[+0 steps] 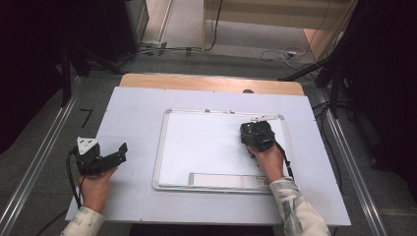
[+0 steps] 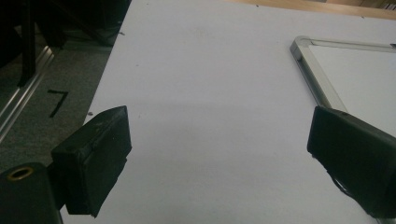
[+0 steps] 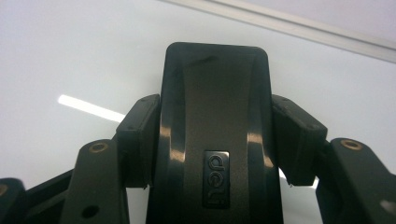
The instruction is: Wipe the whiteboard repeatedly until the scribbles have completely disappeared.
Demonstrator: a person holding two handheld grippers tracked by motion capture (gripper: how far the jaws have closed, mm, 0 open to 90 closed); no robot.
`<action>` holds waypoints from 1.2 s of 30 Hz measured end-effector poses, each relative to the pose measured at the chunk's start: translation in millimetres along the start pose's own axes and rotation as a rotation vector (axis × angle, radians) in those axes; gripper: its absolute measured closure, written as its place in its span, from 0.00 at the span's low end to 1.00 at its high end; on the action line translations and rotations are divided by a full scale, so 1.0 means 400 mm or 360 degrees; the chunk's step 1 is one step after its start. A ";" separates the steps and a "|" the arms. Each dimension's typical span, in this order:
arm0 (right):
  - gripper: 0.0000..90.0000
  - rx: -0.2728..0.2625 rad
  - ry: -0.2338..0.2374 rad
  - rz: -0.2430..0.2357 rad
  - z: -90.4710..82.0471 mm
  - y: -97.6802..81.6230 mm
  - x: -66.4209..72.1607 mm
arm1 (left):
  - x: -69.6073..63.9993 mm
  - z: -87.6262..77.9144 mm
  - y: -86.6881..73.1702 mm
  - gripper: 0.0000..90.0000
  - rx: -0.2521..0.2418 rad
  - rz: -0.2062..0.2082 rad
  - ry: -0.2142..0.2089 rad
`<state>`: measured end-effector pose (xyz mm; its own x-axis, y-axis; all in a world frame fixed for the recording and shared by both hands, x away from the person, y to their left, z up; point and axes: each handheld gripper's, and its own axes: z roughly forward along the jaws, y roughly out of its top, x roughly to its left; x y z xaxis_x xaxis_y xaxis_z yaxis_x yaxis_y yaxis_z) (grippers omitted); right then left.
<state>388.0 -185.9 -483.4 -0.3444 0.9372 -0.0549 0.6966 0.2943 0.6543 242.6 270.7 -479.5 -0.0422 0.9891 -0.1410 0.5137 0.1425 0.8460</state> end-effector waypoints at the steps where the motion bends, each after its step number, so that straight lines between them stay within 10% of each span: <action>1: 0.42 0.0002 0.0009 -0.0005 -0.005 -0.005 0.004 | 0.000 0.000 0.000 0.08 -0.0001 0.0000 0.0001; 13: 0.42 0.0036 -0.0021 0.0048 -0.059 -0.068 -0.067 | -0.006 0.000 0.001 0.08 -0.0004 0.0009 -0.0010; 25: 0.42 0.0017 -0.0176 0.0271 -0.036 -0.053 -0.191 | -0.003 -0.004 0.001 0.08 -0.0002 0.0007 -0.0010; 36: 0.42 0.0020 -0.0230 0.0314 0.012 0.004 -0.199 | -0.004 0.000 0.001 0.08 0.0001 0.0006 0.0000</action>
<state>419.5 -259.0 -481.4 -0.1076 0.9936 -0.0350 0.7494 0.1042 0.6538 242.6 269.2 -479.0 -0.0401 0.9896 -0.1379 0.5145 0.1387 0.8462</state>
